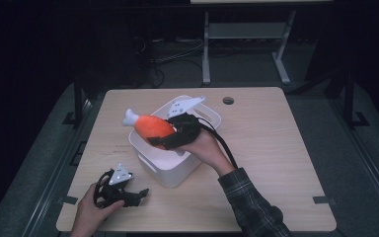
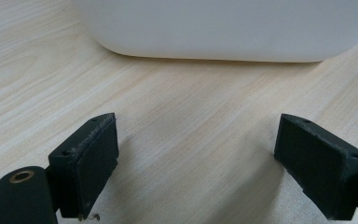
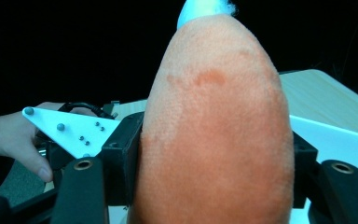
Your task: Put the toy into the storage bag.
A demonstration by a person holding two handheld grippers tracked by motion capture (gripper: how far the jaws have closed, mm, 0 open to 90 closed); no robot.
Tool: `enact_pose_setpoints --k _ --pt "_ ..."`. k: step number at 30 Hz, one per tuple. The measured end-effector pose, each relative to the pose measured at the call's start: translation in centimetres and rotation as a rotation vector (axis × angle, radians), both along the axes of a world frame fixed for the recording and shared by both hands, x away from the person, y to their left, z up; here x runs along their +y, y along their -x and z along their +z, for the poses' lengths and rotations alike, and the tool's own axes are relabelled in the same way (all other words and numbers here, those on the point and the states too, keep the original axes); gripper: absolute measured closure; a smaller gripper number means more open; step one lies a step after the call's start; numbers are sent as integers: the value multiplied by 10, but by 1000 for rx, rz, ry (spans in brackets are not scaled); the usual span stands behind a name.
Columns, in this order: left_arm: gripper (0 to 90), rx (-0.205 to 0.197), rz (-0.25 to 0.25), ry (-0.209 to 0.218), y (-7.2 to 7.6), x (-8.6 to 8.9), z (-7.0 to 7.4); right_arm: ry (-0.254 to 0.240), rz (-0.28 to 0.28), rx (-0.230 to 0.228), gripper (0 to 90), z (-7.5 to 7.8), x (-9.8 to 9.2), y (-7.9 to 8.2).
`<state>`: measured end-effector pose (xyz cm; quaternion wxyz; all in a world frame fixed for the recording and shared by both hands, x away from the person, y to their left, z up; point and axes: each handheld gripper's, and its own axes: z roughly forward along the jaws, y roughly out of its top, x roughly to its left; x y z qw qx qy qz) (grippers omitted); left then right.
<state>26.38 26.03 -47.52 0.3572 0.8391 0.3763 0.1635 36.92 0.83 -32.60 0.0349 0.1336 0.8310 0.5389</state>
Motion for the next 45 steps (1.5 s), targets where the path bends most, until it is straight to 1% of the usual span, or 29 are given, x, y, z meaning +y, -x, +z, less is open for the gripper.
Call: enact_pose_setpoints --k 2,3,7,14,29,35,36,37,39,40,41,42,43,45 --pt "127 0 0 0 0 0 0 12 2 2 370 -2 3 1" --pt "127 0 0 0 0 0 0 26 -4 -2 370 -4 5 2" --pt "126 0 0 0 0 0 0 31 -7 -8 369 -4 5 2" --pt "126 0 0 0 0 0 0 51 3 -3 343 -5 7 2" --pt "127 0 1 0 0 0 0 42 6 4 339 -5 6 2" --pt "126 0 0 -1 0 0 0 49 -16 3 339 -2 -5 2" --pt "126 0 0 0 0 0 0 46 -25 6 339 -1 -12 2" --pt "126 0 0 0 0 0 0 46 -25 6 339 -1 -12 2" --pt "126 0 1 1 0 0 0 42 -35 8 339 0 -20 2" --pt "126 0 2 1 0 0 0 44 -45 8 338 0 -28 2" --pt "126 0 2 1 0 0 0 44 -45 8 338 0 -28 2" --pt "126 -1 1 2 0 0 0 45 -57 5 336 0 -37 2" --pt "126 -1 1 2 0 0 0 45 -57 5 336 0 -37 2" --pt "126 0 1 1 0 0 0 36 -76 6 336 0 -47 4"
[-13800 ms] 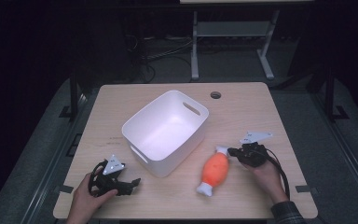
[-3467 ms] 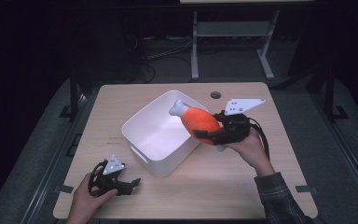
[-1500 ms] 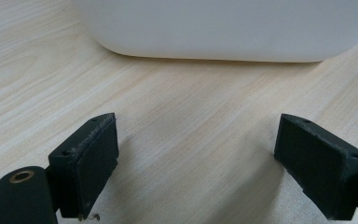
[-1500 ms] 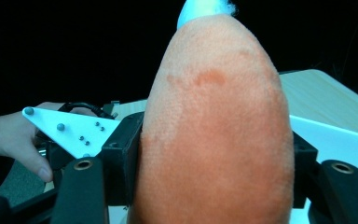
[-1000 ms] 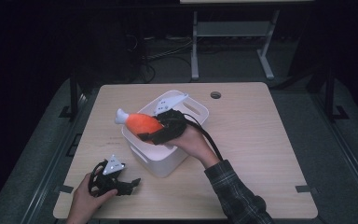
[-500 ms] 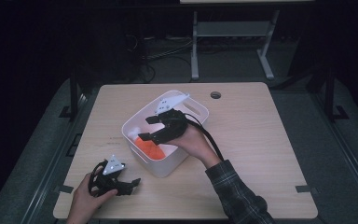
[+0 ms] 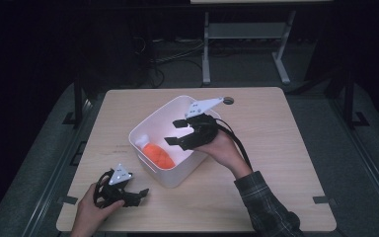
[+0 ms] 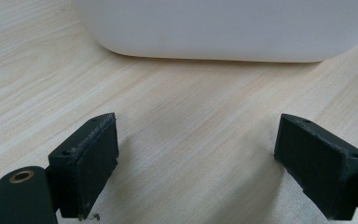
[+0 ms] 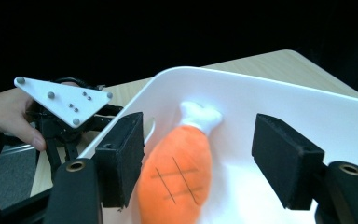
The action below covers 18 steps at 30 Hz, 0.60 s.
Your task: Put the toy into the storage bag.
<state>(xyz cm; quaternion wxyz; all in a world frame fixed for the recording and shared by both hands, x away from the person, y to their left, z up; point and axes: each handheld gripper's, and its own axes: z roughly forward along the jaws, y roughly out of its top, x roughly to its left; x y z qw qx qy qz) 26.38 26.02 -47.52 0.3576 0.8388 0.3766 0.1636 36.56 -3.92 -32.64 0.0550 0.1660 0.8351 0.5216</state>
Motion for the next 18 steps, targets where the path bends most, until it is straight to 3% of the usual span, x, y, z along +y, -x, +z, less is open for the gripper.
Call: enact_pose_setpoints --k 8,18 --pt "126 0 1 0 0 0 0 0 -42 -9 331 -1 -36 6" --pt "126 1 1 0 0 0 0 -9 -109 -13 317 -11 -88 25"
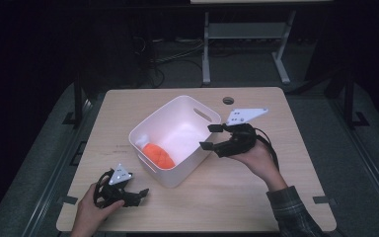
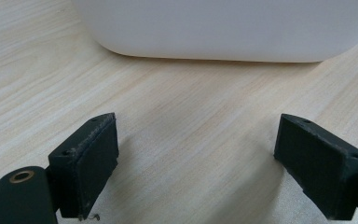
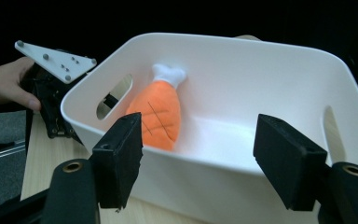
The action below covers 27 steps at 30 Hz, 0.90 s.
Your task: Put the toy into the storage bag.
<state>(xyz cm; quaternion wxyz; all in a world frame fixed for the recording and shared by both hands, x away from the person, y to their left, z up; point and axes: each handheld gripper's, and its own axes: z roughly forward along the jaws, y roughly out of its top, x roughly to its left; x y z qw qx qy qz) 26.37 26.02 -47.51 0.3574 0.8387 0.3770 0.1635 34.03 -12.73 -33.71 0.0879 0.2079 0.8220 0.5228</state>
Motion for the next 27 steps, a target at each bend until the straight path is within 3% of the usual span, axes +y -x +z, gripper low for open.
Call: enact_pose_setpoints --k 6,8,17,27 --pt "126 -1 0 0 0 0 0 -8 -35 15 312 -12 -27 12" --pt "126 0 0 0 0 0 0 -3 -52 30 312 -23 -37 18" --pt "126 1 2 2 0 0 0 34 -104 88 302 -54 -65 33" --pt "127 -1 -4 -4 0 0 0 65 -175 129 280 -77 -90 49"
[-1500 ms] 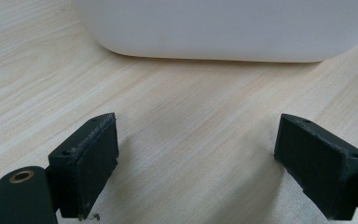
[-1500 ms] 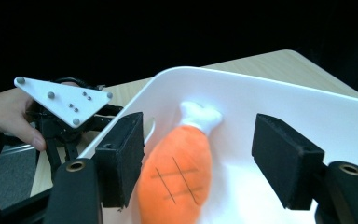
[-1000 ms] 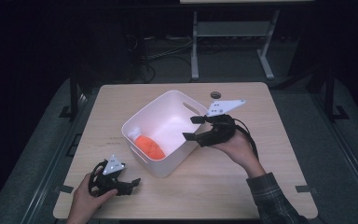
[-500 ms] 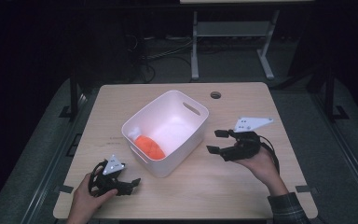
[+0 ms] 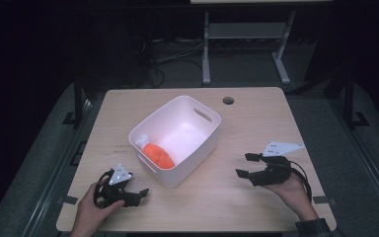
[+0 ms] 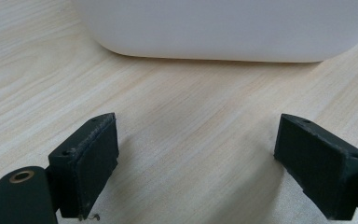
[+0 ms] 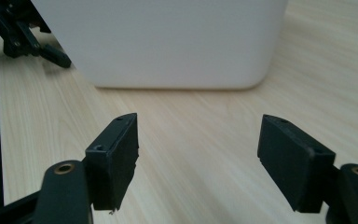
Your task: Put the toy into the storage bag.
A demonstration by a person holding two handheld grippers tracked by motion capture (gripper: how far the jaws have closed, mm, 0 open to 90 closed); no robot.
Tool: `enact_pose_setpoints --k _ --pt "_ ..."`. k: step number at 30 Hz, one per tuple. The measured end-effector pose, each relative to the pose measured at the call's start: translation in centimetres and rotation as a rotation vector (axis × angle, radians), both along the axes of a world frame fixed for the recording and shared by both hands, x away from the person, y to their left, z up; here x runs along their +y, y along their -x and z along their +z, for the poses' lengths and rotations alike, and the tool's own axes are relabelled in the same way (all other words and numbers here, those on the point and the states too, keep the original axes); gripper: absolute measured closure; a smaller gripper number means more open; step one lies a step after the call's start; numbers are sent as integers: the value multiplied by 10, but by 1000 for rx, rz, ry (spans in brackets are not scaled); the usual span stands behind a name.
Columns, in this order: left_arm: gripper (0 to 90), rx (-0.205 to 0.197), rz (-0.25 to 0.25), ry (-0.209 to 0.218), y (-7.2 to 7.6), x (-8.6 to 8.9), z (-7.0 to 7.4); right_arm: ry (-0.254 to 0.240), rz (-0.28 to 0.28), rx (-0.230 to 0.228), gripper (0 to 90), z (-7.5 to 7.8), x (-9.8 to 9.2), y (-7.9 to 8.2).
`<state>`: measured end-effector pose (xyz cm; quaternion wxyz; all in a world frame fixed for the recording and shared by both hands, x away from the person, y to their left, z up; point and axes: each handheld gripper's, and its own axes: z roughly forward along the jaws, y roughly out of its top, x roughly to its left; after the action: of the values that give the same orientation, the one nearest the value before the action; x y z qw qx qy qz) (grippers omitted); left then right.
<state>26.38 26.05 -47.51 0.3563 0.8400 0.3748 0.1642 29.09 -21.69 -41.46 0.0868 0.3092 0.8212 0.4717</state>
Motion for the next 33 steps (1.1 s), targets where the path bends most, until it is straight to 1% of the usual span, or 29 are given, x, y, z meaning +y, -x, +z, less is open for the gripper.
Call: enact_pose_setpoints --k 2,6,8,9,14,15,16,17,18,21,22,23,25,26,27,29,31,32,33 --pt "126 0 0 0 0 0 0 6 -11 9 277 -5 -4 4" --pt "127 0 0 0 0 0 0 36 -48 27 260 -19 -15 16" --pt "126 0 0 0 0 0 0 40 -54 28 260 -21 -17 17" --pt "126 0 0 0 0 0 0 48 -69 24 260 -23 -22 21" --pt "127 0 0 1 0 0 0 53 -94 24 258 -27 -30 24" --pt "127 0 0 0 0 0 0 62 -101 28 258 -29 -32 26" --pt "126 0 0 1 0 0 0 81 -114 27 248 -32 -34 27" --pt "127 0 0 1 0 0 0 81 -114 27 248 -32 -34 27" --pt "127 0 0 0 0 0 0 95 -126 31 247 -33 -36 29" --pt "126 0 0 0 0 0 0 147 -159 35 217 -40 -38 32" --pt "126 0 1 0 0 0 0 174 -181 40 178 -46 -40 34" --pt "127 0 1 0 0 0 0 174 -181 40 178 -46 -40 34" --pt "126 0 0 1 0 0 0 199 -205 45 157 -50 -42 35" --pt "127 0 0 1 0 0 0 218 -229 54 138 -55 -44 36" --pt "127 0 0 0 0 0 0 218 -229 54 138 -55 -44 36" --pt "126 0 0 1 0 0 0 247 -253 53 133 -60 -45 37" --pt "126 0 0 0 0 0 0 248 -260 63 116 -64 -46 38" --pt "127 0 1 1 0 0 0 230 -265 61 105 -66 -46 38" --pt "127 0 1 0 0 0 0 225 -265 58 103 -66 -47 38"
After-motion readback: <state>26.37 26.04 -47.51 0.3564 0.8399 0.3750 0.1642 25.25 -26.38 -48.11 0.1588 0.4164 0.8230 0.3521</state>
